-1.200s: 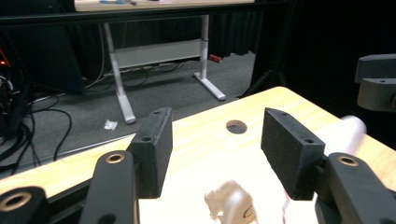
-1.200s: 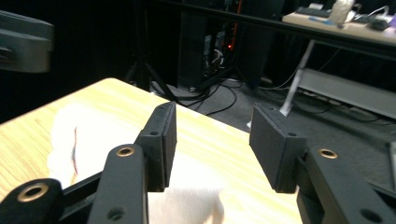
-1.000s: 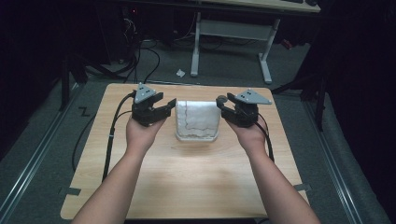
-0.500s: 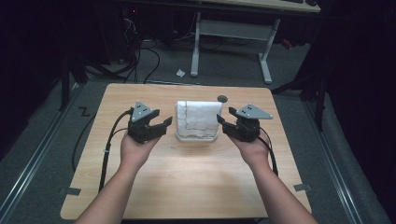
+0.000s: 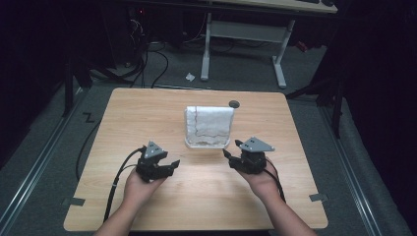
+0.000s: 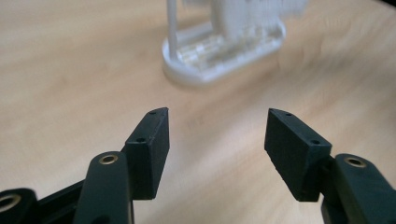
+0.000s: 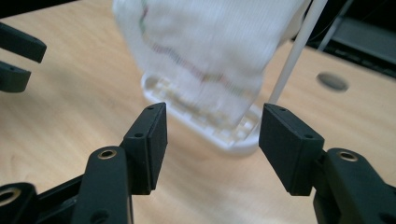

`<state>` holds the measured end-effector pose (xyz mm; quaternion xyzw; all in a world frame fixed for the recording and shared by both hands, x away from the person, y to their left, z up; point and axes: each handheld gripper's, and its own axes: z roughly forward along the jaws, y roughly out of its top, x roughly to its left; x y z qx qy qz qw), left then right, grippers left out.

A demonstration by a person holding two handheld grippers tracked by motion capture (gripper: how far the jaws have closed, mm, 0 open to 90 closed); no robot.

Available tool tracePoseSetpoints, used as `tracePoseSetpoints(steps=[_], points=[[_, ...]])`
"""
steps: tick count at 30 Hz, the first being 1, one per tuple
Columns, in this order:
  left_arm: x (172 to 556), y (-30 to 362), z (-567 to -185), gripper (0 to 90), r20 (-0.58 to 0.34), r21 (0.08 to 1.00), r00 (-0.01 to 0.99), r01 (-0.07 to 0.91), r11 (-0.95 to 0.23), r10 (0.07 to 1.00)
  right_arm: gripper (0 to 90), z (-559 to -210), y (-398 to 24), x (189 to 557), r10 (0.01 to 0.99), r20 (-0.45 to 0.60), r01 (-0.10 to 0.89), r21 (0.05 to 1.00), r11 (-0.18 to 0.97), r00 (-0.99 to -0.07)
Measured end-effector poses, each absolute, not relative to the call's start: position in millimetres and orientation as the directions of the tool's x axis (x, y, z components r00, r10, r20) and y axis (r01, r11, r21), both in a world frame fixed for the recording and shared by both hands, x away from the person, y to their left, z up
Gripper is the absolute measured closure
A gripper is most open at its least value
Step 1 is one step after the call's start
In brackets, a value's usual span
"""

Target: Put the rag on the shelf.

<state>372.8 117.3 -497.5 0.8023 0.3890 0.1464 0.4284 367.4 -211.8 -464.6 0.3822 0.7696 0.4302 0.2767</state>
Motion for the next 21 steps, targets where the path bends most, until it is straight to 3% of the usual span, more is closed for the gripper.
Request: tracePoseSetpoints(steps=[9,14,18,21], points=[[331,135,-529,38.9,-0.184,0.768,0.662,0.558,-0.314,0.727,42.1,-519,-234,323,0.853,-0.02,0.433,0.855,0.284,-0.521],[314,133,-523,36.7,-0.06,0.772,0.682,0.494,-0.399,0.729,40.7,-528,-255,312,0.872,0.007,0.496,0.824,0.273,-0.49],[322,137,-525,36.3,-0.143,0.766,0.674,0.539,-0.35,0.725,39.6,-529,-261,321,0.886,0.015,0.513,0.82,0.254,-0.464],[321,137,-526,36.0,-0.156,0.768,0.674,0.542,-0.34,0.722,39.6,-530,-263,323,0.885,0.018,0.513,0.82,0.253,-0.465]])
